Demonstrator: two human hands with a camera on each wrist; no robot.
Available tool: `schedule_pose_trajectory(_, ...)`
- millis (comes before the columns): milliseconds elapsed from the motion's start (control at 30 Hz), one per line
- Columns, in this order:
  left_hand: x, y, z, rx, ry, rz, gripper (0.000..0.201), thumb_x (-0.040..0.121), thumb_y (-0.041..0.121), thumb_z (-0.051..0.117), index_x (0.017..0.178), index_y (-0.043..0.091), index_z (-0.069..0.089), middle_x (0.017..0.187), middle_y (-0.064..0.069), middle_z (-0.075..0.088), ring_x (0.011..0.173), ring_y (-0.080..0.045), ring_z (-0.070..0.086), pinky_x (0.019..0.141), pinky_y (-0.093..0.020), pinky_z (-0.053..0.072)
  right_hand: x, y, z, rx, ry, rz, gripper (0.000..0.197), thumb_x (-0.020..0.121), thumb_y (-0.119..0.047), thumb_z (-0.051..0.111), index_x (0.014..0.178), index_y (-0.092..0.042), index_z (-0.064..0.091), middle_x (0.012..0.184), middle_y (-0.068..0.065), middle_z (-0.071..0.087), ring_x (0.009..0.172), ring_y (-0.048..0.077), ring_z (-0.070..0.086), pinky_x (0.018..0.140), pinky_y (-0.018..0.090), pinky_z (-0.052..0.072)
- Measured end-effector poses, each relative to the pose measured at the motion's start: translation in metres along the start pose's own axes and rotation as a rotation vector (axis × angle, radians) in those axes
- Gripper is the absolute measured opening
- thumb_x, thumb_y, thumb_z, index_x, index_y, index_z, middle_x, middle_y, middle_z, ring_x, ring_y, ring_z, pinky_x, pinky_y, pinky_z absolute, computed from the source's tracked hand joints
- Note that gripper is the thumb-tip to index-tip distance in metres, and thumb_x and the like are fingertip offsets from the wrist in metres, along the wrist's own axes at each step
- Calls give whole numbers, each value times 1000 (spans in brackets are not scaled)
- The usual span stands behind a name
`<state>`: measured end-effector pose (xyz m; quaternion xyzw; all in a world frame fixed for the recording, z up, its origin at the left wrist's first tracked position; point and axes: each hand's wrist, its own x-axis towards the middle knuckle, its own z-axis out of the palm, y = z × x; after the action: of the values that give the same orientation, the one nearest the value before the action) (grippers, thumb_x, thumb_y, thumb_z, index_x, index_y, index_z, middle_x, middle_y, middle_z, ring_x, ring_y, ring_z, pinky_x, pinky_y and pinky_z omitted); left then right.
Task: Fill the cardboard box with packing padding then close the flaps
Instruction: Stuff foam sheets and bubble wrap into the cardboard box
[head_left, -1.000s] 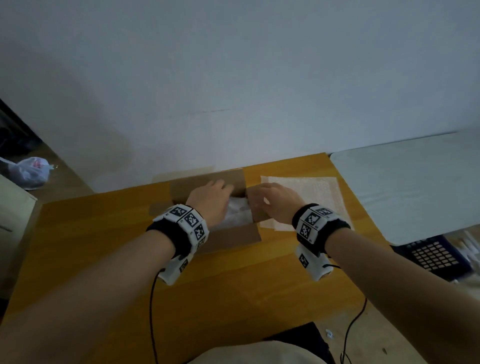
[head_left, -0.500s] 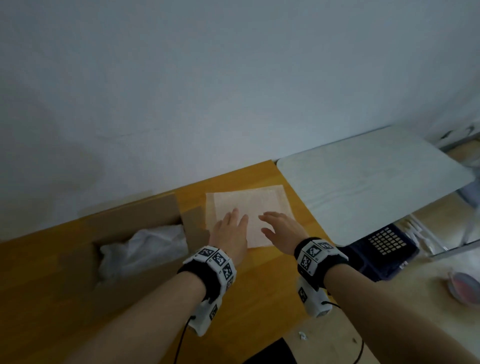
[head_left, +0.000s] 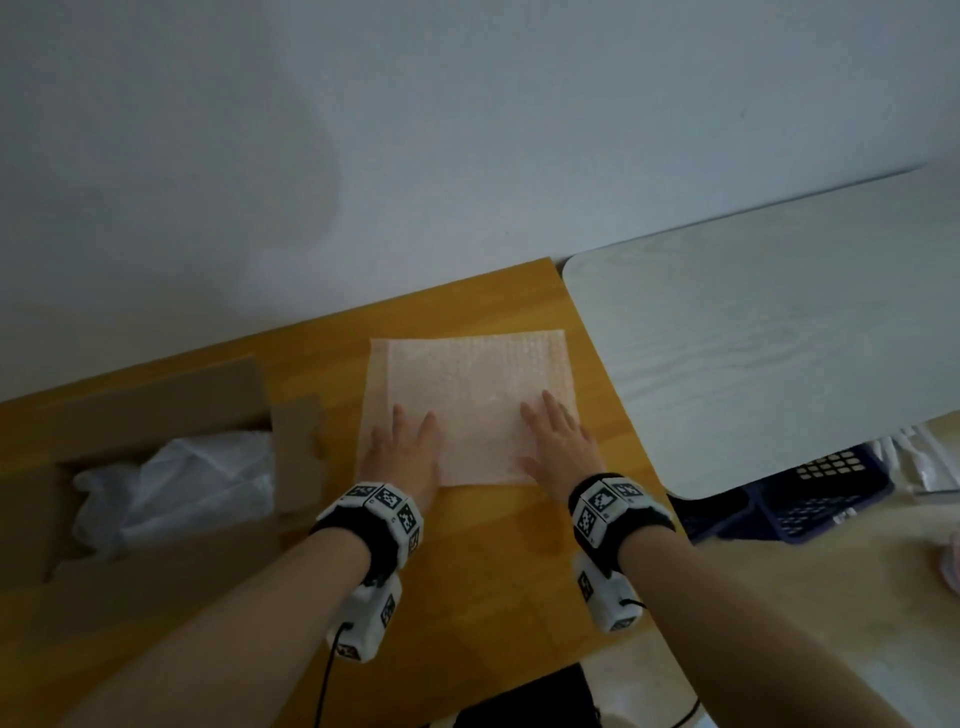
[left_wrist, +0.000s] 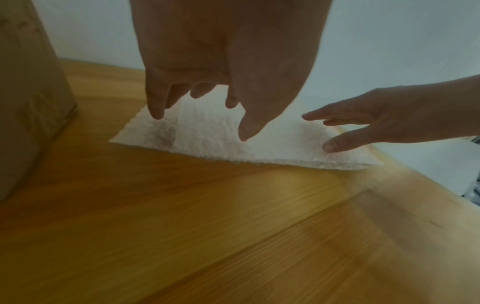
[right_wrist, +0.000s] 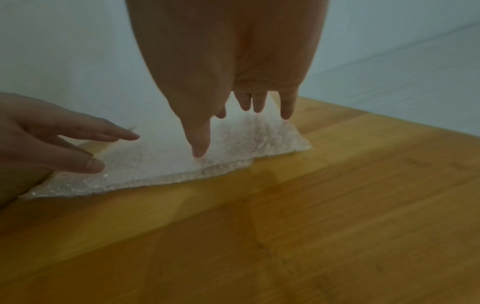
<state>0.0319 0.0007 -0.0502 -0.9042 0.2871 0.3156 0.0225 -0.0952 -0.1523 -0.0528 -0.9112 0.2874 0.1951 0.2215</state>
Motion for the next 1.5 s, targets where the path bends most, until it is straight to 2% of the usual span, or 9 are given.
schedule_pose_trajectory(67, 0, -1, 2, -15, 56, 45, 37, 96, 19, 35, 131, 29, 31, 151, -7, 18, 124, -33, 40, 98, -48, 42, 3, 3, 4, 9, -12, -1, 66, 95, -31, 48, 149, -27, 12, 160, 3, -3, 148, 24, 5, 117, 45, 17)
schedule_pose_trajectory(200, -4, -2, 3, -58, 150, 103, 30, 94, 16, 46, 124, 21, 44, 140, -6, 31, 121, -31, 41, 96, -43, 42, 5, 3, 7, 14, 67, -19, 56, 93, -35, 50, 144, -28, 28, 158, 4, 11, 144, 25, 17, 114, 45, 28)
schedule_pose_trajectory(367, -7, -2, 5, -126, 248, 213, 47, 89, -5, 48, 132, 16, 47, 145, -5, 30, 129, -23, 34, 99, -34, 38, 2, -2, 6, 70, 155, -51, 40, 93, -17, 52, 133, -18, 47, 150, 7, 32, 136, 27, 33, 110, 37, 35)
schedule_pose_trajectory(500, -8, 0, 3, -201, 287, 263, 50, 87, -13, 48, 130, 14, 52, 148, -5, 31, 134, -21, 33, 107, -32, 36, -2, -6, 5, 26, 236, -75, 32, 91, -4, 50, 122, -12, 55, 134, 6, 49, 120, 25, 46, 97, 32, 43)
schedule_pose_trajectory(733, -22, 6, -26, -235, 379, 348, 38, 92, -7, 44, 123, 9, 57, 142, -4, 38, 127, -20, 40, 99, -32, 42, -19, -18, -19, 58, 435, -55, 22, 93, -8, 50, 110, -7, 63, 117, 7, 61, 107, 26, 55, 79, 29, 44)
schedule_pose_trajectory(933, -44, 2, -64, -239, 503, 490, 38, 89, -10, 48, 121, 7, 59, 138, -4, 41, 124, -20, 41, 98, -32, 43, -46, -41, -47, 91, 588, -36, 18, 91, -7, 53, 102, -3, 66, 110, 11, 63, 100, 31, 59, 74, 37, 51)
schedule_pose_trajectory(1167, -81, -53, -108, -280, 653, 547, 31, 97, 5, 42, 122, 7, 60, 137, -3, 50, 123, -19, 47, 101, -26, 36, -68, -103, -72, 81, 766, -137, 17, 91, -11, 56, 101, -5, 67, 107, 9, 64, 96, 27, 61, 69, 33, 49)
schedule_pose_trajectory(1267, -98, -92, -121, -253, 740, 536, 31, 96, 7, 45, 121, 7, 62, 134, -5, 55, 123, -21, 49, 104, -28, 35, -72, -143, -74, 71, 805, -223, 15, 90, -11, 57, 99, -5, 67, 104, 9, 64, 91, 28, 62, 63, 33, 49)
schedule_pose_trajectory(1500, -140, -193, -123, -243, 820, 445, 28, 95, 8, 49, 118, 5, 64, 130, -7, 58, 119, -22, 52, 104, -29, 36, -78, -233, -56, 47, 725, -377, 16, 90, -9, 54, 100, -2, 65, 107, 11, 64, 94, 28, 60, 68, 24, 38)
